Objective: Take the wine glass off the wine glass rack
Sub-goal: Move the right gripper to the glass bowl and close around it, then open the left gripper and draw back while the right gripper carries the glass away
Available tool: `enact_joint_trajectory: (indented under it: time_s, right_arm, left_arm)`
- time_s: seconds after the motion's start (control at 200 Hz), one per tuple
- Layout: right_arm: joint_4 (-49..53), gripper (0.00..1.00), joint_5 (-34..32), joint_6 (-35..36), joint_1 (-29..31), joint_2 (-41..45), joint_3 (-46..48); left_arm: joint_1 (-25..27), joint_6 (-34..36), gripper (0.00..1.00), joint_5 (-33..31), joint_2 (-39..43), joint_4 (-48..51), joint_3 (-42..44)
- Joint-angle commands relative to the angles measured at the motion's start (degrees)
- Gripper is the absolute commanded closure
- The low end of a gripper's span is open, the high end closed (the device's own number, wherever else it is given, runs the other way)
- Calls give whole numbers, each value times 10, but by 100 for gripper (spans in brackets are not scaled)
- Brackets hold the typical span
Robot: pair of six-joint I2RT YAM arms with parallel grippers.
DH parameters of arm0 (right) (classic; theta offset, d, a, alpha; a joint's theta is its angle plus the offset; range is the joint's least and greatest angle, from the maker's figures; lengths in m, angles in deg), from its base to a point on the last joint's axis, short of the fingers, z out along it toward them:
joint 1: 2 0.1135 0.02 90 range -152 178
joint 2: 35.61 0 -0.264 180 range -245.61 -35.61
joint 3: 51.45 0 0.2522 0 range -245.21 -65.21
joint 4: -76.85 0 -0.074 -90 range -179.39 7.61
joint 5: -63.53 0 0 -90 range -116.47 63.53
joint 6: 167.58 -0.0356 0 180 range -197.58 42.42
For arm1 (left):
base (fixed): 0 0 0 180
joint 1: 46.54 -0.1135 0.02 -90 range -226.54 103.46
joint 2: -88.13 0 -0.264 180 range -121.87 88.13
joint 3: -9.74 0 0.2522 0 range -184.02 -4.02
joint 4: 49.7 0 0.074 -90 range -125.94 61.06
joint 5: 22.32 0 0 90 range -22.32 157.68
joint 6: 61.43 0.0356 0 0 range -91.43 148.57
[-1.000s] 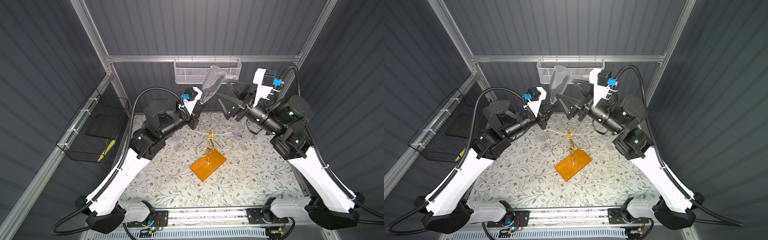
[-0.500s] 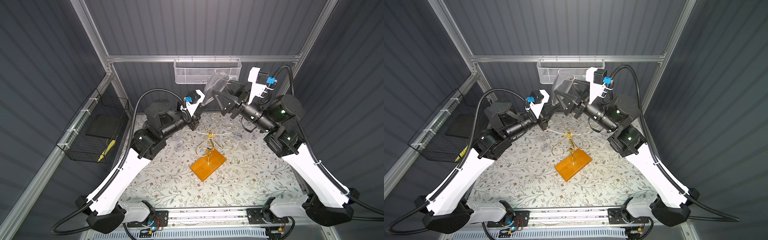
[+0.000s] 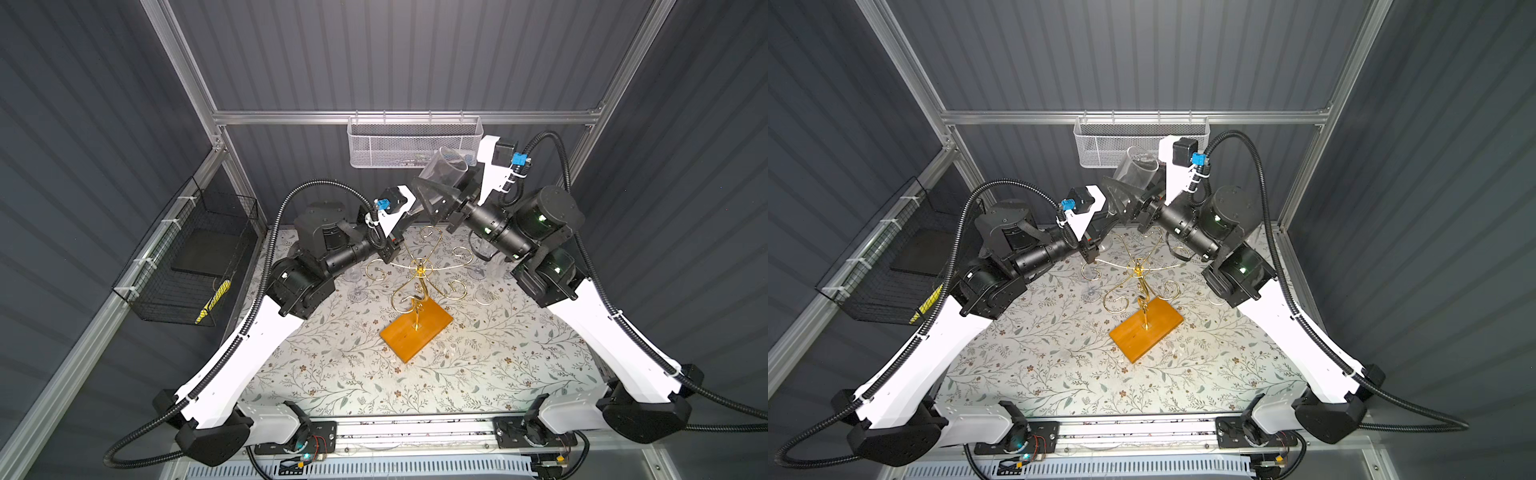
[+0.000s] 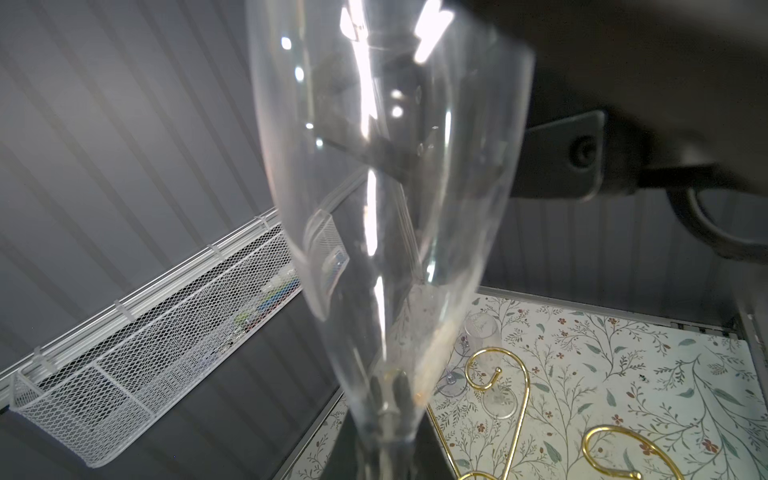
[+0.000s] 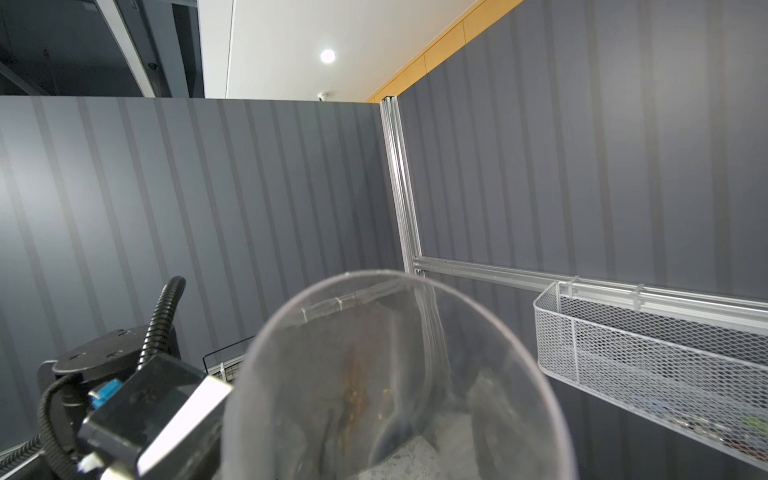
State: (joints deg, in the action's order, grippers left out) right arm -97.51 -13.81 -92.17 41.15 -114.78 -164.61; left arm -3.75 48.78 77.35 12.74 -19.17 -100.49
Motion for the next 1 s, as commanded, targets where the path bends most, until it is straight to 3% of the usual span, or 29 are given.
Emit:
enact_joint_trajectory:
  time_s: [0.0,0.26,0.415,0.65,0.84,0.995]
  right_arm:
    - [-59,29,3,-4,-2,12,12]
    - [-85,46,20,-11,-8,16,27]
    - [-94,49,23,-14,-8,17,33]
    - [-95,51,27,1,-10,20,34]
    - [-92,51,27,27,-17,30,30]
    - [-75,51,13,62,-27,42,26]
  left_arm:
    - [1,15,100,4,1,-16,5]
    - [1,19,100,1,3,-17,8]
    - [3,16,100,2,7,-22,10]
    - [3,4,48,2,22,-30,23]
    - [3,6,32,1,46,-7,29]
    - [3,4,28,-6,82,5,44]
